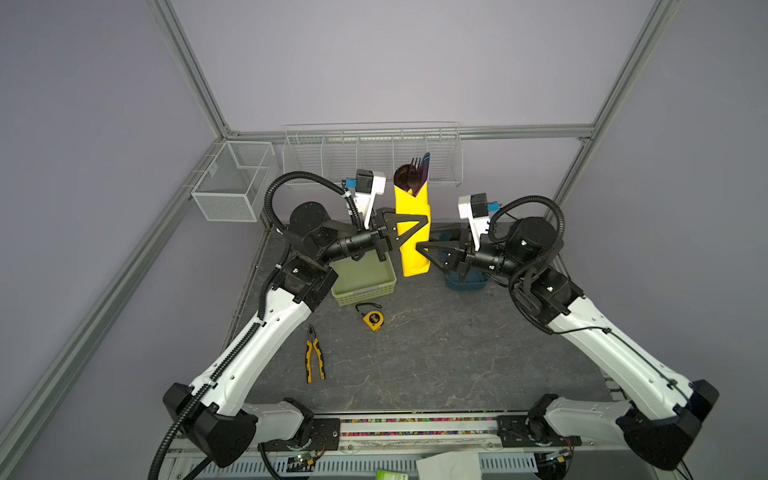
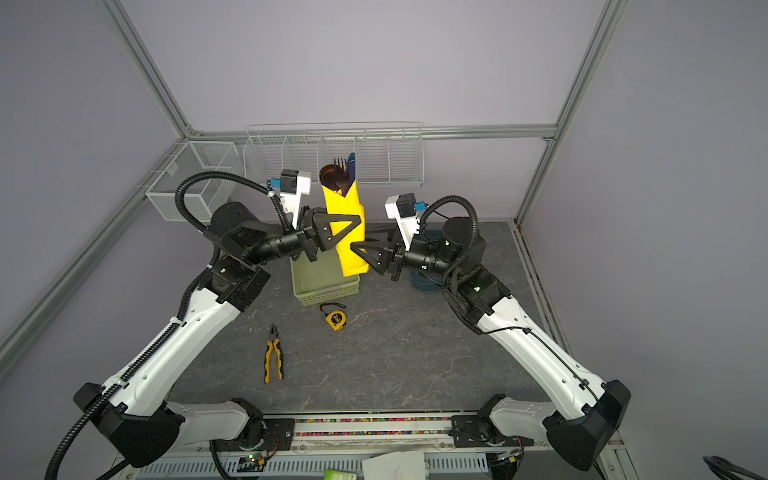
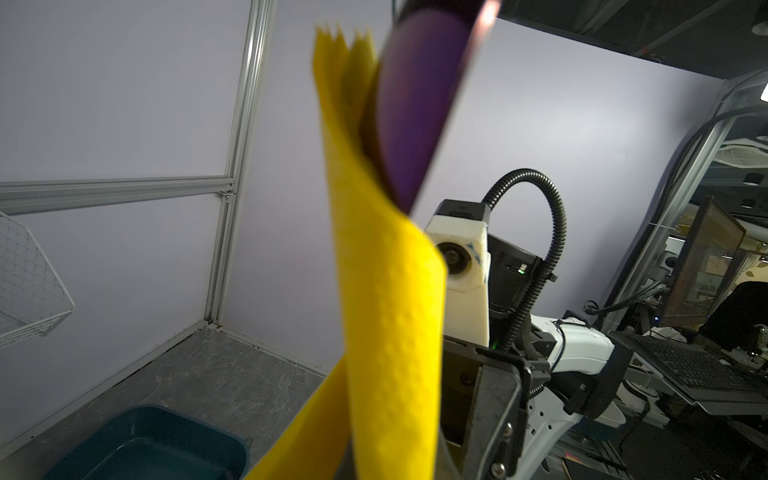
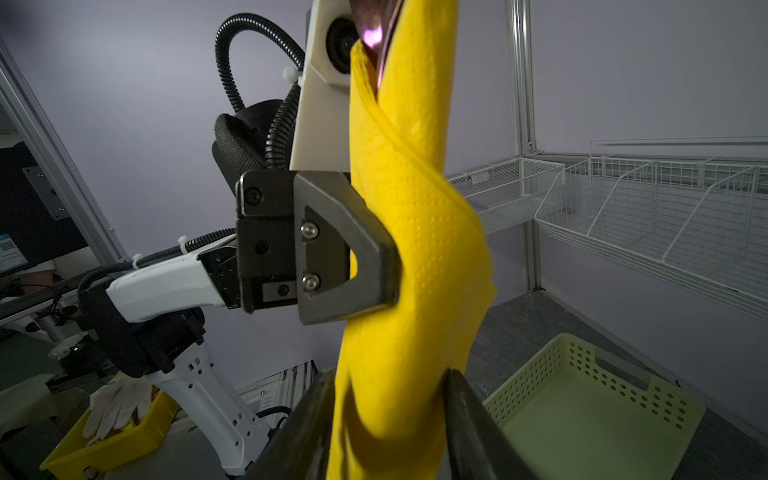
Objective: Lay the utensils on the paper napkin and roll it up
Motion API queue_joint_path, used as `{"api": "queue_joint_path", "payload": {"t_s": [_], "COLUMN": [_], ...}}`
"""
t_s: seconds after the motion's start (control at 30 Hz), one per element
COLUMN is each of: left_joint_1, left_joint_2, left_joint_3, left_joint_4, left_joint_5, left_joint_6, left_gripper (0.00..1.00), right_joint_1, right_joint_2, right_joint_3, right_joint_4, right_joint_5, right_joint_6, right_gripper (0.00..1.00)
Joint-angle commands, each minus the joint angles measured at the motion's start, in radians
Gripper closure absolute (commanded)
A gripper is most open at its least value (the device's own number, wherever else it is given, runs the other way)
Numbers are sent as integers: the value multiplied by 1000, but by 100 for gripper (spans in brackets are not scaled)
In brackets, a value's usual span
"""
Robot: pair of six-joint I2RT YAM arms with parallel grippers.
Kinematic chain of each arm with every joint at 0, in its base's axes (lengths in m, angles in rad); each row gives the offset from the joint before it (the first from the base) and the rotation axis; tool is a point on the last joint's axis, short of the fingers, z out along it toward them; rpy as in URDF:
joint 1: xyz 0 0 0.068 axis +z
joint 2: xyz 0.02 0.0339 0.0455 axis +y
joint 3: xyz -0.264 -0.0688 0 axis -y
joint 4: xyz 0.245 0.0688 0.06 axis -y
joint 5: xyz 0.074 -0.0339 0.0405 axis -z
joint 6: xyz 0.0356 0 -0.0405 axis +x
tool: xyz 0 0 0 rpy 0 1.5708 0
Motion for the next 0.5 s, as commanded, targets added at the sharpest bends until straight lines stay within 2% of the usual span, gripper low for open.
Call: {"api": "queue_joint_path", "payload": {"t_s": [0.0, 0.47], "left_joint_1": [5, 5], "left_joint_2": [-6, -29], "left_joint_3": [19, 20], "left_joint_4": [86, 157], "left_joint_5": [28, 18], "left_joint_6": [-26, -47], "left_gripper": [100, 100], "right_joint_1": [9, 9], "right_joint_2": [10, -53], "right_joint_3": [22, -52], "right_joint_4": [29, -31], "right_joint_5": [-35, -7], "right_joint_6": [5, -18], "right_gripper": [54, 56]}}
